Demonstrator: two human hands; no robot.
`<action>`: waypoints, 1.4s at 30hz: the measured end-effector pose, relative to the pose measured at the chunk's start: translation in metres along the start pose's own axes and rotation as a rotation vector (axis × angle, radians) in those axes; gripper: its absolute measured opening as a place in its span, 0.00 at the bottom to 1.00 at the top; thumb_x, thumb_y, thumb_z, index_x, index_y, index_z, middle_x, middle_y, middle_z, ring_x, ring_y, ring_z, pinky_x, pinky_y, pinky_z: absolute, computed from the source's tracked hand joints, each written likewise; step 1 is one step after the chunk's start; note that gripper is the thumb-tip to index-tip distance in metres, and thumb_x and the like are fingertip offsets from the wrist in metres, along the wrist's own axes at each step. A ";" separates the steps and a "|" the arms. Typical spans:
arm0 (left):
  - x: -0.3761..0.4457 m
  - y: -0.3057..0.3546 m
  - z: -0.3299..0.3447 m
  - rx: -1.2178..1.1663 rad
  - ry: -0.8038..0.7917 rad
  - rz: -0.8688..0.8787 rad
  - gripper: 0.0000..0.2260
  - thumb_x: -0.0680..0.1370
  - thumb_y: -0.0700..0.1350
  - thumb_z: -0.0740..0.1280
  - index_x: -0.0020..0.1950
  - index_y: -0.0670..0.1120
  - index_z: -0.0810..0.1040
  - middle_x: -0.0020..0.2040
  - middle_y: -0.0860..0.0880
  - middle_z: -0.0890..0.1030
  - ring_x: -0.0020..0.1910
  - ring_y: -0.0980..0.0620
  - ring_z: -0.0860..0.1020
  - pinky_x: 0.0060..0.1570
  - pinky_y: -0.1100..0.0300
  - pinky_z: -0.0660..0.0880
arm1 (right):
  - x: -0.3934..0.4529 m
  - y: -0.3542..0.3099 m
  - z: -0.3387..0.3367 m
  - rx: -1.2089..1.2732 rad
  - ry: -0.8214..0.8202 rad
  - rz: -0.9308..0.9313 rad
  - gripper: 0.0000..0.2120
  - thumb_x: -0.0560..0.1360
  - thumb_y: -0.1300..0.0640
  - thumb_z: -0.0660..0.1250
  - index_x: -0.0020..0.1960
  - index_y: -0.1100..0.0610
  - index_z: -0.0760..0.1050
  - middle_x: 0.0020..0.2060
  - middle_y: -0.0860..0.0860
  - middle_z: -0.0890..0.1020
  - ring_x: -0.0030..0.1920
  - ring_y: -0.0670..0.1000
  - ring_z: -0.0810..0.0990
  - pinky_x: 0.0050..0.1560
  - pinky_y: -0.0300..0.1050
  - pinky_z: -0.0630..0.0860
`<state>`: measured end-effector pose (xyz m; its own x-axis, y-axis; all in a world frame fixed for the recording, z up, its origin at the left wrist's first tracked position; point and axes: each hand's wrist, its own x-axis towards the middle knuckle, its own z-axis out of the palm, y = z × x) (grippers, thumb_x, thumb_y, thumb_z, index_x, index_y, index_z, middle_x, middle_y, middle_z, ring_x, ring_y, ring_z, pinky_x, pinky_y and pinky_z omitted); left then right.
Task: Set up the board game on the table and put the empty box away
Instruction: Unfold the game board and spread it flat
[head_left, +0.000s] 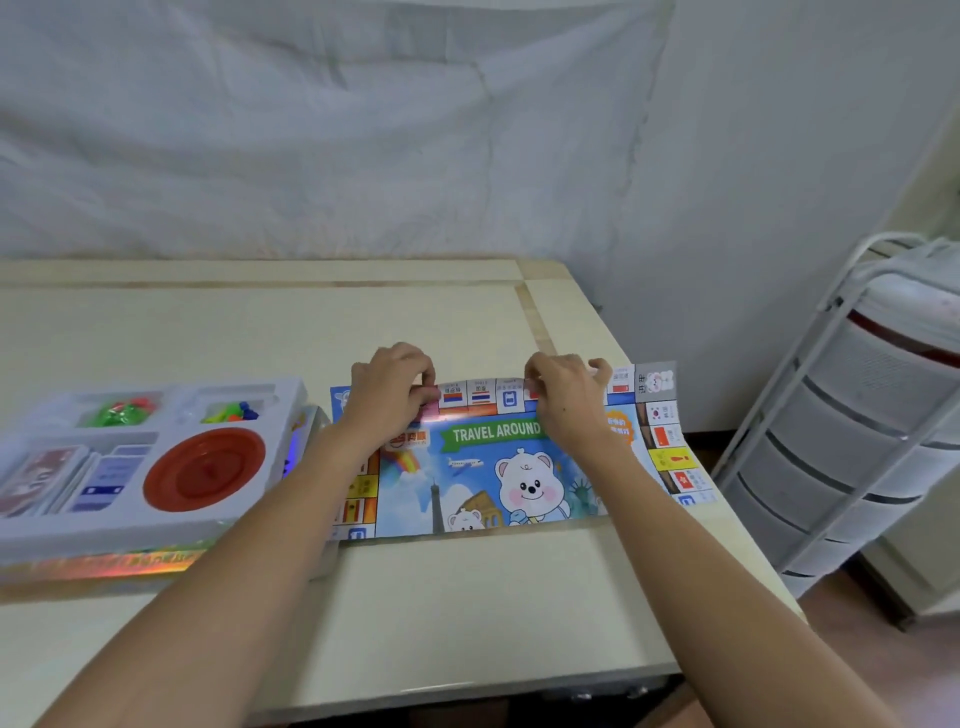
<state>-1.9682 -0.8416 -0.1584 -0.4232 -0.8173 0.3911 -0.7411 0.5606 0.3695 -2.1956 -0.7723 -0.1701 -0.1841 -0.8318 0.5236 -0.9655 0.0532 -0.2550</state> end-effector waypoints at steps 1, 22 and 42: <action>0.002 0.007 -0.007 0.001 0.028 0.000 0.06 0.77 0.49 0.70 0.43 0.50 0.76 0.45 0.55 0.79 0.48 0.50 0.75 0.49 0.54 0.60 | 0.002 0.000 -0.009 -0.005 0.017 0.002 0.11 0.74 0.67 0.61 0.46 0.52 0.75 0.38 0.46 0.80 0.48 0.53 0.76 0.61 0.54 0.57; 0.013 0.147 -0.207 0.242 0.369 0.156 0.11 0.78 0.37 0.59 0.52 0.52 0.75 0.44 0.54 0.77 0.53 0.47 0.73 0.54 0.50 0.57 | 0.038 -0.074 -0.242 0.066 0.598 -0.079 0.11 0.70 0.57 0.56 0.40 0.53 0.78 0.36 0.46 0.81 0.43 0.51 0.73 0.54 0.50 0.56; 0.014 0.020 0.065 0.229 -0.508 -0.057 0.32 0.79 0.69 0.50 0.80 0.57 0.53 0.81 0.47 0.50 0.79 0.46 0.48 0.73 0.37 0.46 | 0.054 0.039 0.051 -0.165 -0.220 0.169 0.16 0.79 0.55 0.59 0.66 0.49 0.72 0.68 0.55 0.69 0.70 0.59 0.62 0.70 0.63 0.53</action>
<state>-2.0229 -0.8511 -0.2005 -0.5349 -0.8389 -0.1004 -0.8406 0.5165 0.1633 -2.2338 -0.8430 -0.1933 -0.3174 -0.9021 0.2922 -0.9448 0.2747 -0.1785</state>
